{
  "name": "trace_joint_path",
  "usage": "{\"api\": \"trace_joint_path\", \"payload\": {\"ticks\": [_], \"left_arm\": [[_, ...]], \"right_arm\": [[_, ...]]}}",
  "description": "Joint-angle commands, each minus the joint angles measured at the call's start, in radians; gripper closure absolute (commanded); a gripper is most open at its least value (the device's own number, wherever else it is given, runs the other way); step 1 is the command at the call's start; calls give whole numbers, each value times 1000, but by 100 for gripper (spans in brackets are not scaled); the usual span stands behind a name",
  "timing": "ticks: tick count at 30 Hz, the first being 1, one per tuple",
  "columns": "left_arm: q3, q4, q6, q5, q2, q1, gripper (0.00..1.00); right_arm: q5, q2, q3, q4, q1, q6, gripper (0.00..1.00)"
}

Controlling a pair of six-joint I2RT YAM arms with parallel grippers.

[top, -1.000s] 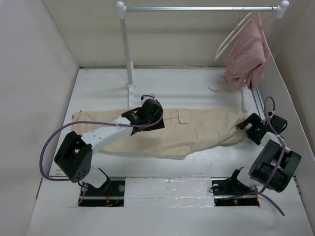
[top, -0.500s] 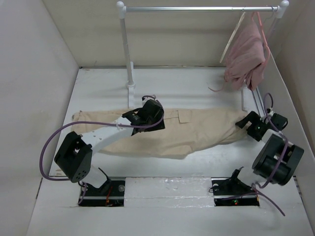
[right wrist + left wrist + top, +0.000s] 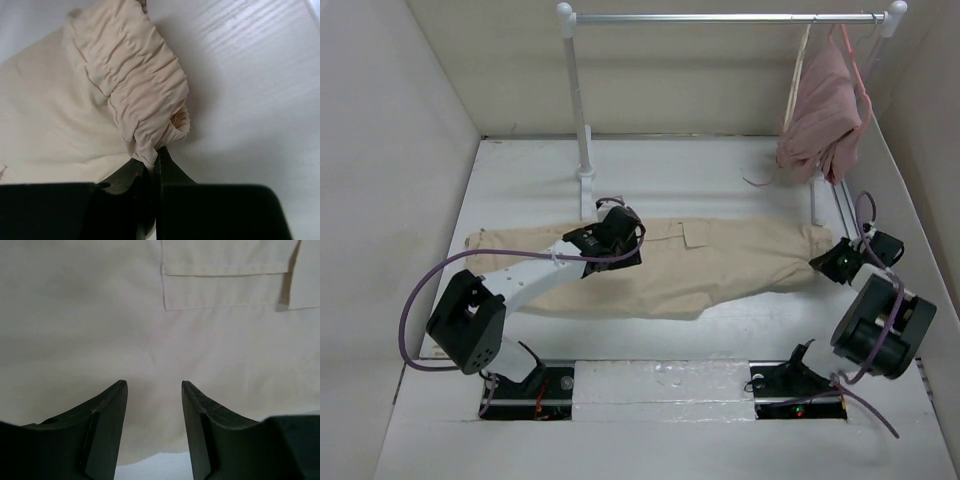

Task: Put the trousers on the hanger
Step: Fold the trousers at the center of the board.

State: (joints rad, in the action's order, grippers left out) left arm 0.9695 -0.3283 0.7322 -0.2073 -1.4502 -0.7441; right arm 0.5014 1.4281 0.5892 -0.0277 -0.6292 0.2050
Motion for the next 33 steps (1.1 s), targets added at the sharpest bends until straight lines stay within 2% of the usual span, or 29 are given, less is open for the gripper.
{"api": "trace_joint_path", "payload": {"ticks": [1,3,8,10,13,15,16,17,20,22,23,24,25,26,27,28,29,30,32,33], "left_arm": [[-23,-14,-22,-24,40,6,57],[-41,-6,-19,-4,21,-12,58],[-40,14,-13,38,-47,-99,60],[-34,43,-8,63,-76,-150,60],[35,63,-11,111,-166,-239,60],[148,31,-27,112,-264,-294,60],[232,-16,-25,67,-321,-340,60],[268,-17,-25,66,-343,-356,61],[353,-80,-10,22,-355,-356,61],[363,-104,4,3,-305,-322,61],[353,-103,3,-9,-220,-304,61],[347,-124,-16,-44,-120,-214,61],[347,-124,-16,-44,-119,-213,61],[348,-141,-25,-56,-20,-175,60],[347,-168,-37,-66,32,-84,60],[348,-182,-62,-76,80,-31,60],[350,-196,-76,-70,164,24,60],[348,-209,-92,-57,209,146,59],[360,-232,-143,-24,301,262,59],[368,-242,-163,-12,324,313,59]], "right_arm": [[-112,-219,70,-193,-13,-59,100],[-181,-334,162,-330,-13,-91,100],[-144,-416,305,-452,29,-136,100],[-158,-408,448,-540,62,-173,100],[-175,-405,620,-635,121,-246,100],[-176,-411,672,-679,181,-271,100],[-179,-425,690,-690,242,-285,100],[-175,-435,692,-690,243,-288,100],[-121,-489,663,-684,370,-256,100],[-119,-512,659,-658,489,-224,100],[-160,-520,661,-647,543,-173,100],[-226,-521,682,-611,739,-121,100],[-227,-521,682,-610,741,-121,100],[-297,-514,695,-579,813,-69,100],[-331,-483,714,-560,885,-46,100],[-366,-463,725,-537,1025,-24,100],[-439,-437,738,-496,1095,8,100],[-480,-373,773,-479,1162,20,100],[-559,-296,820,-421,1319,39,100],[-567,-256,852,-404,1354,45,100]]}}
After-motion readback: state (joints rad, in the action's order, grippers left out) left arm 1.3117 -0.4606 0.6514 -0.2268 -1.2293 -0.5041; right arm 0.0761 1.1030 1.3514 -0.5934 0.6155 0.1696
